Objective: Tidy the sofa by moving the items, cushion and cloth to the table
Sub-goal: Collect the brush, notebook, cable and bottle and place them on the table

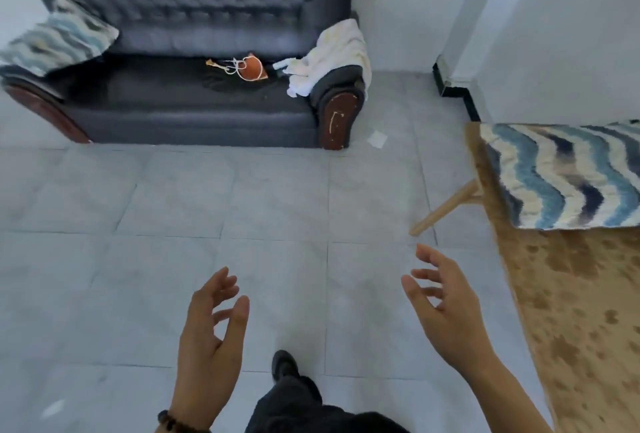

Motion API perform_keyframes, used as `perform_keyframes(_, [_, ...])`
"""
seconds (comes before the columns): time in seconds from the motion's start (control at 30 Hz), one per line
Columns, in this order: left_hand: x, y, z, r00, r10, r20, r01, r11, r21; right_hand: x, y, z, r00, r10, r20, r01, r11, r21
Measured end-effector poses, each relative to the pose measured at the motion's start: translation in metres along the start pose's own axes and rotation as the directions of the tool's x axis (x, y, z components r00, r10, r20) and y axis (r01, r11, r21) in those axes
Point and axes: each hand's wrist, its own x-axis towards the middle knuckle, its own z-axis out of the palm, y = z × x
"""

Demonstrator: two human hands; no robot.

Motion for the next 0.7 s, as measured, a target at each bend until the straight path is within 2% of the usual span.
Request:
perform_keyframes(0.2, [0.069,-0.050,-0.076,0.996,-0.066,-0.061,0.070,0.996,0.053,0.061,-0.066,0.109,0.978,-0.082,0.192,0.096,0.993,-0.063])
perform_keyframes(0.33, [0.128,-0.053,-0.106,0.992,-0.085,-0.091,0.088,0.996,0.021,0.097,-0.102,0.153,0.972,-0.098,0.213,0.110,0.993,-0.046])
perform_keyframes(0.5, [0.213,-0.067,-0.110,0.994,-0.071,-0.082,0.076,0.995,0.065,0.154,-0.114,0.206,0.968,-0.076,0.237,0.085,0.996,-0.026])
perform_keyframes(0.7, [0.360,-0.083,-0.098,0.994,-0.083,-0.073,0.090,0.990,0.109,0.282,-0.129,0.290,0.967,-0.032,0.252,0.028,0.999,0.019])
